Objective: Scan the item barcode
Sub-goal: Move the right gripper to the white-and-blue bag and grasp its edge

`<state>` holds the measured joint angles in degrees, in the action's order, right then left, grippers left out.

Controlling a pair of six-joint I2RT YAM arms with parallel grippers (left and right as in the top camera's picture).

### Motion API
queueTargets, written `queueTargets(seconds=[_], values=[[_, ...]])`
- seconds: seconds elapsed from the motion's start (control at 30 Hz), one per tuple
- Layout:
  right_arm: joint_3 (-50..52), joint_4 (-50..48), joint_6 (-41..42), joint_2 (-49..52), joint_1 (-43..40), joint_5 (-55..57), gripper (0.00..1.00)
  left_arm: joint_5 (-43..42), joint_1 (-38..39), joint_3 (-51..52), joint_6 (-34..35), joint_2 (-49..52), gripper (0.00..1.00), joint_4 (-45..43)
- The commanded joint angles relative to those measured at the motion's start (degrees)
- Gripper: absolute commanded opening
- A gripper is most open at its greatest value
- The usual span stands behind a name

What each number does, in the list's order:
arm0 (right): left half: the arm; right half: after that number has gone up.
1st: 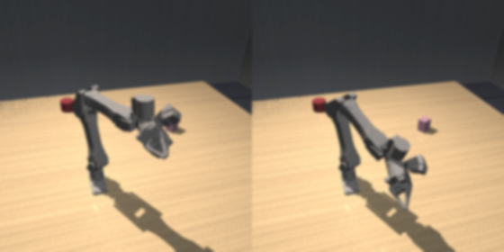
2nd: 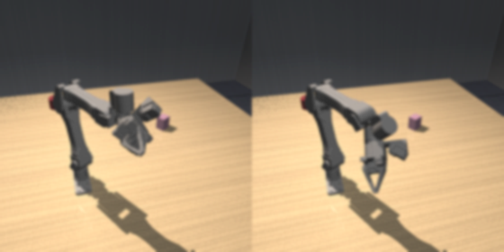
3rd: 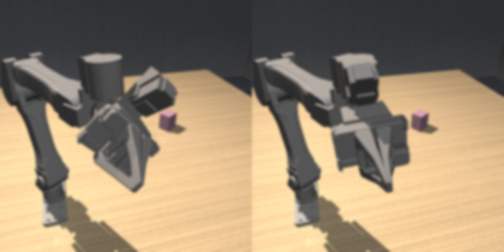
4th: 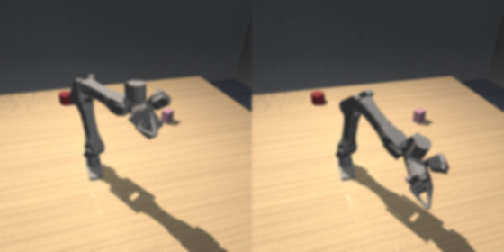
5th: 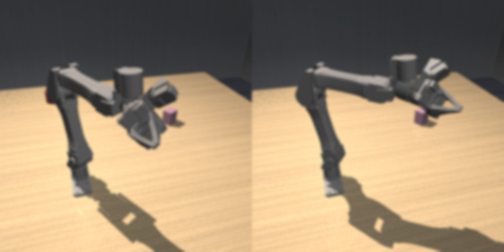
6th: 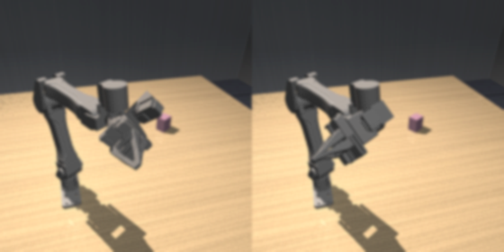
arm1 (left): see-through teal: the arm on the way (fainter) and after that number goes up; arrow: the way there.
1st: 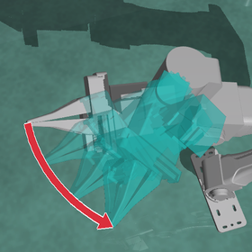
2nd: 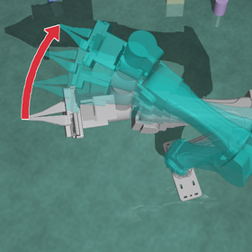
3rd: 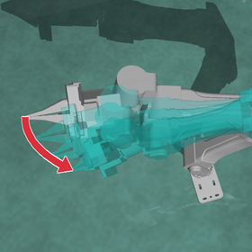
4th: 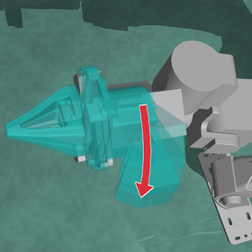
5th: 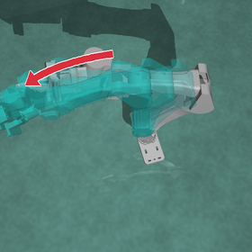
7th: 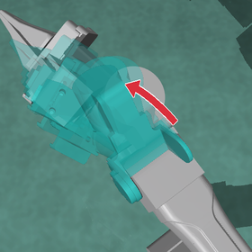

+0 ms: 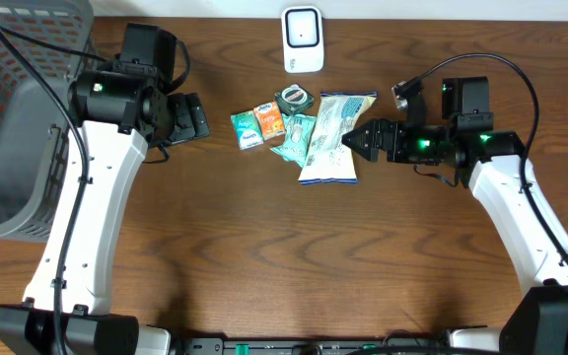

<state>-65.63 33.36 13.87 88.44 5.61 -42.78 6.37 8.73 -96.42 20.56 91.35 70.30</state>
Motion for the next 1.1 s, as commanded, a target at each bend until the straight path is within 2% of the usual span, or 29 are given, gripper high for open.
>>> queueTargets(seconds=[0.0,0.13,0.2,0.23,0.33,0.47,0.6,1.07], values=[[-1.05,-0.2,0.9,-0.15,0.57,2.82,0.99,0.74,-0.15,-0.5,-0.57,-0.37,0.98,0.17],[-1.05,-0.39,0.9,-0.15,1.2,9.29,0.99,0.74,-0.15,-0.5,-0.59,-0.37,0.98,0.17],[-1.05,-0.83,0.92,-0.15,1.44,11.41,0.88,0.74,-0.15,-0.5,-0.59,-0.37,0.98,0.17],[-1.05,-1.38,1.22,-0.15,1.55,11.28,0.87,0.74,-0.15,-0.5,-0.59,-0.37,0.97,0.17],[-1.03,-3.58,3.48,-0.13,1.62,11.39,0.93,0.74,-0.15,-0.5,-0.59,-0.37,0.98,0.17],[-1.05,-6.51,3.96,0.09,1.66,11.56,0.91,0.74,-0.15,-0.5,-0.59,-0.37,0.98,0.17],[-1.03,-7.34,10.32,2.25,2.64,16.72,0.91,0.74,-0.15,-0.5,-0.59,-0.37,0.98,0.17],[-1.03,-18.08,13.97,19.32,4.68,9.66,0.91,0.74,-0.15,-0.5,-0.59,-0.37,0.98,0.17]])
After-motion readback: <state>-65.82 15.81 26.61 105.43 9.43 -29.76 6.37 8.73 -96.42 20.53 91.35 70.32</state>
